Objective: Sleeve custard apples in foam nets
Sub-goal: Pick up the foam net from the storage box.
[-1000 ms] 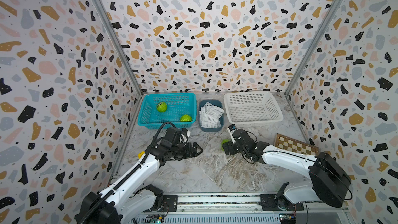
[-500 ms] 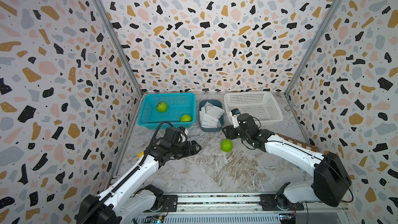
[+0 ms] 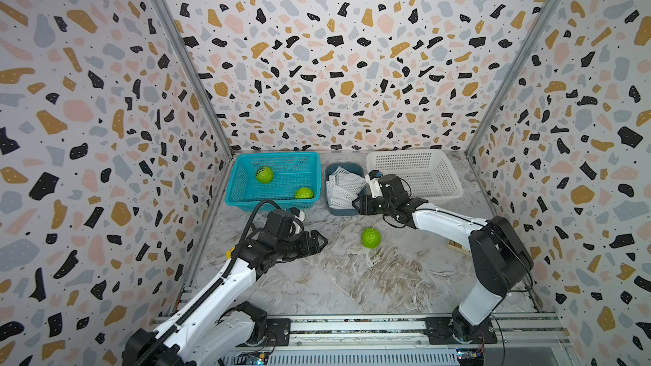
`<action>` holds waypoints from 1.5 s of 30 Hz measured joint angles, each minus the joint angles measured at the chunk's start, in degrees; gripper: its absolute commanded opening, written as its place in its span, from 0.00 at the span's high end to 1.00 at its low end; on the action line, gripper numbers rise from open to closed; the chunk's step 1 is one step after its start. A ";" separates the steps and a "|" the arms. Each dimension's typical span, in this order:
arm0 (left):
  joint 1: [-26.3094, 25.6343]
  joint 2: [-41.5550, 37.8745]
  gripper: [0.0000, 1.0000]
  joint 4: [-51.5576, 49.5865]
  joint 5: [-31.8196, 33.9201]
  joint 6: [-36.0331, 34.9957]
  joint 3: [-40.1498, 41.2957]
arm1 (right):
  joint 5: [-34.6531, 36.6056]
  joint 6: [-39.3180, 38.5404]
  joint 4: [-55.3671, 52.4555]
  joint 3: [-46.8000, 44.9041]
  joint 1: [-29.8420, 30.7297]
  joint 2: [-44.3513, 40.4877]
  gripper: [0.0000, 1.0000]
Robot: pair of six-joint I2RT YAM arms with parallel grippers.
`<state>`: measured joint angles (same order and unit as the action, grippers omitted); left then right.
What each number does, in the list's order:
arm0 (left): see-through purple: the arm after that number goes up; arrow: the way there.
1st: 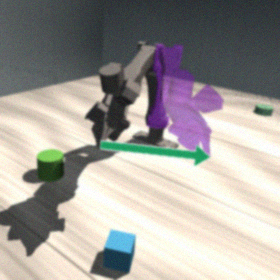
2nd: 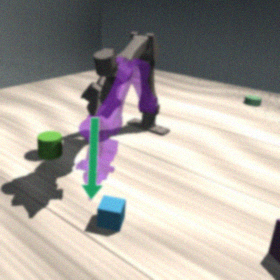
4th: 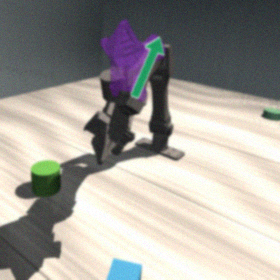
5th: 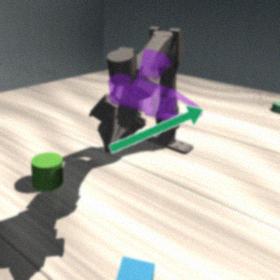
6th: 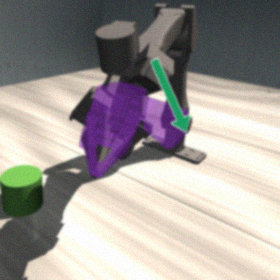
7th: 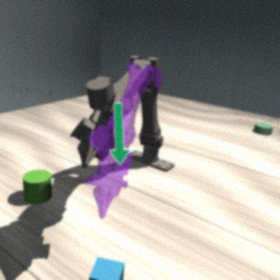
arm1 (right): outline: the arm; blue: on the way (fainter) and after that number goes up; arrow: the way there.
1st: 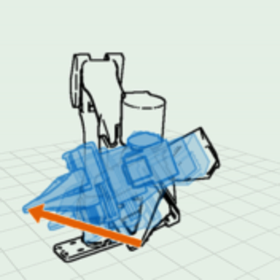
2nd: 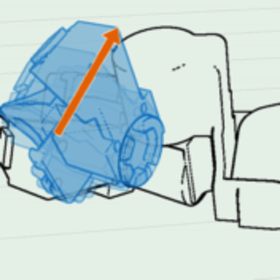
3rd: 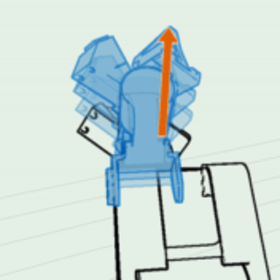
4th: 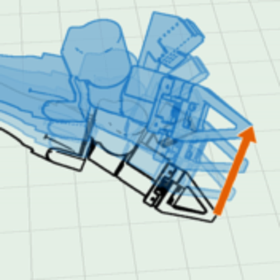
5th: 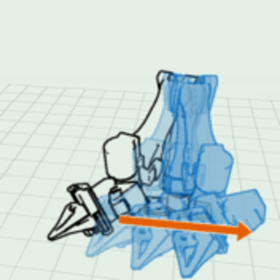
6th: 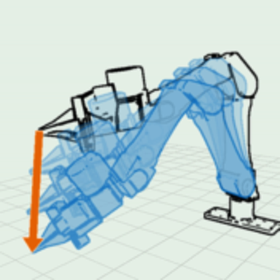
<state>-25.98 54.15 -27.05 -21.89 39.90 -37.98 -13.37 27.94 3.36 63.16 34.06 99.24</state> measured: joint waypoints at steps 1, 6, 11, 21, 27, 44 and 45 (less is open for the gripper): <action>0.00 0.00 0.14 0.00 0.00 0.00 0.00 | -0.39 0.20 0.33 0.31 -0.15 0.79 0.36; 0.00 0.00 0.14 -0.09 0.17 0.04 0.00 | -2.84 1.57 2.19 2.10 -1.07 4.11 0.45; 0.00 0.00 0.15 -1.11 0.59 0.02 0.00 | -5.33 2.47 3.28 4.15 -1.60 6.23 0.49; 0.00 0.04 0.15 -1.88 1.44 0.02 0.00 | -7.80 3.50 4.37 7.43 -1.77 9.35 0.35; 0.00 0.50 0.15 -1.81 1.42 0.02 0.00 | -7.10 3.85 4.37 7.43 -1.77 9.35 0.40; 0.00 1.11 0.14 -1.62 1.44 0.02 0.00 | -7.50 5.81 6.14 7.56 -1.77 11.72 0.38; 0.00 1.11 0.14 -1.62 1.44 0.02 0.00 | -7.58 5.86 6.23 7.56 -1.77 11.78 0.40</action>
<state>-25.98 55.27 -28.67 -20.45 39.92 -37.98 -20.95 33.80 9.58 70.72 32.29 111.02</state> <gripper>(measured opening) 0.855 0.631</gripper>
